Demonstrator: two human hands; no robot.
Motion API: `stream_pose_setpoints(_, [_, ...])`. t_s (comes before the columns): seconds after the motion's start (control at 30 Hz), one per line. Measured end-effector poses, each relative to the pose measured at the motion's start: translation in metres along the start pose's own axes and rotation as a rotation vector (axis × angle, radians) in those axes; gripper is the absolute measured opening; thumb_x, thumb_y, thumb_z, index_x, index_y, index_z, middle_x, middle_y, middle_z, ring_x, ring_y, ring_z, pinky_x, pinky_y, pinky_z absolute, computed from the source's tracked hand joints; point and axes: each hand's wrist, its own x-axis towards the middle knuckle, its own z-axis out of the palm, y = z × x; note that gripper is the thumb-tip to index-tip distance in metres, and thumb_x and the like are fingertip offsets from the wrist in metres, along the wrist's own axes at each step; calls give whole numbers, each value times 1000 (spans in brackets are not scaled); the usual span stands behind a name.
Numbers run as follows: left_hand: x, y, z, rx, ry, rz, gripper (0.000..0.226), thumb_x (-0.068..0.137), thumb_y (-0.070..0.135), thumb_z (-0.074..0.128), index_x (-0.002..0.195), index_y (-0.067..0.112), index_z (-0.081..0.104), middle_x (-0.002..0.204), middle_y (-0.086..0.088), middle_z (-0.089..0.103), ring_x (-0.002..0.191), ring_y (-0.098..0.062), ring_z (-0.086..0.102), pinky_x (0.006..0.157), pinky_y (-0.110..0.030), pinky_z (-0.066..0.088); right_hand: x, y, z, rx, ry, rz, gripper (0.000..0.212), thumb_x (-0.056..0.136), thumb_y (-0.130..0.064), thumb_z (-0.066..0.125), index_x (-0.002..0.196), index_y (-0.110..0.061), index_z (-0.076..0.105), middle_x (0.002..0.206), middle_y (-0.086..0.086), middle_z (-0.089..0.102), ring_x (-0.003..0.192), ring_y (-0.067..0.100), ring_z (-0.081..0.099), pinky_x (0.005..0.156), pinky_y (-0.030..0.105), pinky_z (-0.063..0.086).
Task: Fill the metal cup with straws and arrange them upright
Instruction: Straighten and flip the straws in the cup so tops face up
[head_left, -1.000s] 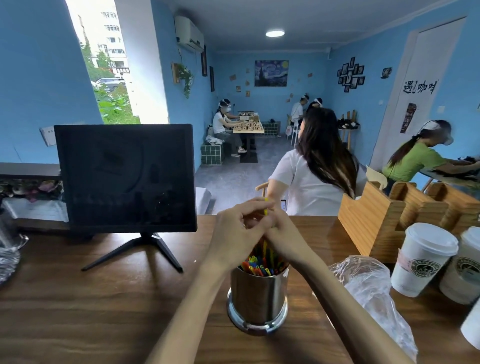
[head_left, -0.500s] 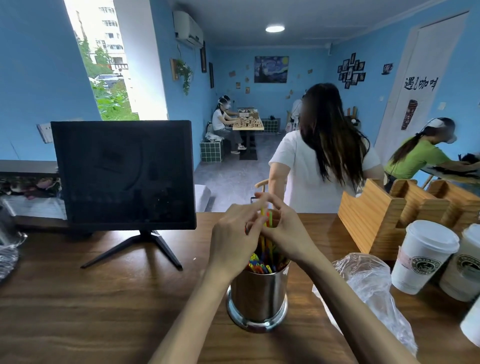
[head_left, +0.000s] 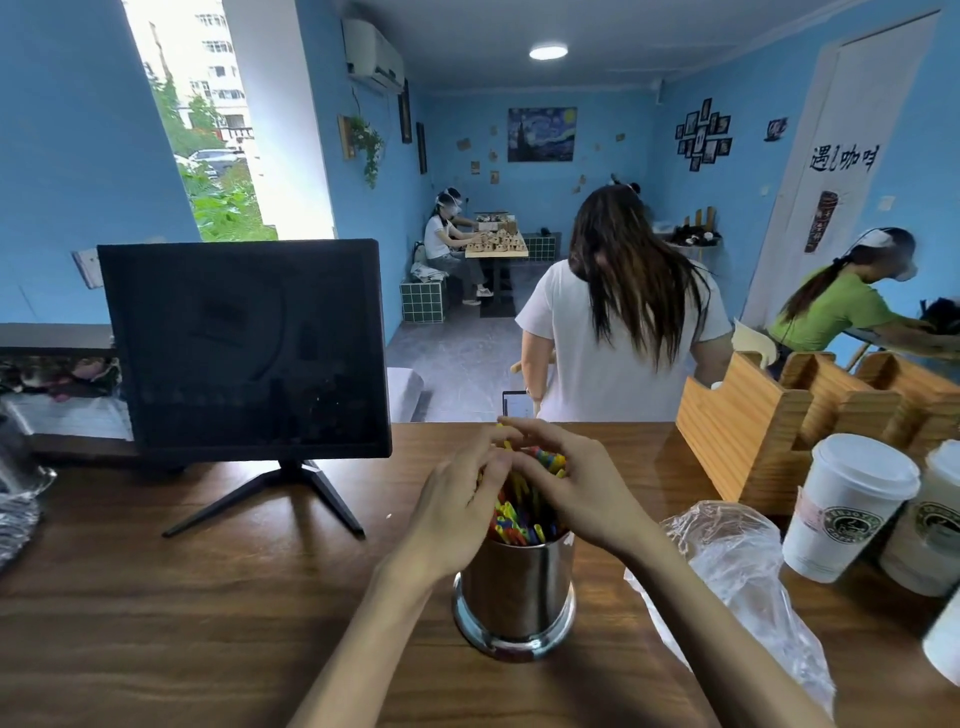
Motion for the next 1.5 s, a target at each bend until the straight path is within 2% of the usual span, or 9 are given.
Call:
stream_pose_setpoints(0.2, [-5,3,0,42,5,-18,35,104,47,42,138,52,33,129,21,65,126,1,55,105,-33,46,0,-3,3,99,29,-49,54,98,-16,66,146,-36,51,120,-17,71,116,-1,64,101,21,48])
stream_pose_setpoints(0.3, [-5,-3,1,134,46,28,30,106,38,46,135,38,52,134,16,58,129,0,47,110,-37,42,1,3,3,8,56,-84,37,97,-15,66,133,-28,66,118,-15,70,115,4,64,100,35,52])
stream_pose_setpoints(0.5, [-8,-7,-6,210,-118,-15,33,107,30,46,136,43,56,150,30,34,143,3,13,120,-26,7,-9,15,0,-29,6,-66,31,95,-13,64,121,-27,73,115,-16,70,116,7,63,100,33,50])
stream_pose_setpoints(0.6, [-8,-6,-10,197,-46,-6,27,102,41,55,127,47,62,142,34,45,140,0,21,115,-26,14,-10,16,1,-41,5,-48,26,97,-18,64,119,-27,74,113,-15,72,112,4,64,97,31,51])
stream_pose_setpoints(0.7, [-16,-3,-16,204,71,60,29,78,63,68,105,51,65,114,28,58,123,-2,38,103,-20,26,-8,19,0,-46,31,-17,22,96,-16,66,115,-23,76,110,-12,72,107,1,64,95,30,51])
stream_pose_setpoints(0.8, [-26,2,-18,288,-72,100,45,64,73,74,102,51,65,104,28,56,114,-3,40,101,-23,30,-8,20,0,-60,22,-5,20,97,-17,65,113,-23,76,111,-13,71,107,0,64,95,27,51])
stream_pose_setpoints(1.0, [-26,9,-9,472,-15,210,29,73,60,76,100,47,74,98,28,53,103,-5,40,94,-34,30,-7,23,4,-76,11,8,20,99,-24,63,114,-28,75,113,-15,70,111,-2,60,97,24,50])
stream_pose_setpoints(1.23, [-26,13,-5,473,39,277,26,74,60,73,92,42,77,91,26,58,95,-4,42,88,-32,31,-9,27,8,-59,30,20,19,98,-23,64,111,-31,75,111,-19,70,112,-2,60,97,21,47])
stream_pose_setpoints(1.5, [-20,25,-5,651,36,315,12,74,47,68,81,39,73,82,22,63,91,-6,44,75,-28,17,-8,25,11,-66,58,27,19,97,-21,65,110,-29,76,109,-17,71,109,-3,59,96,22,47])
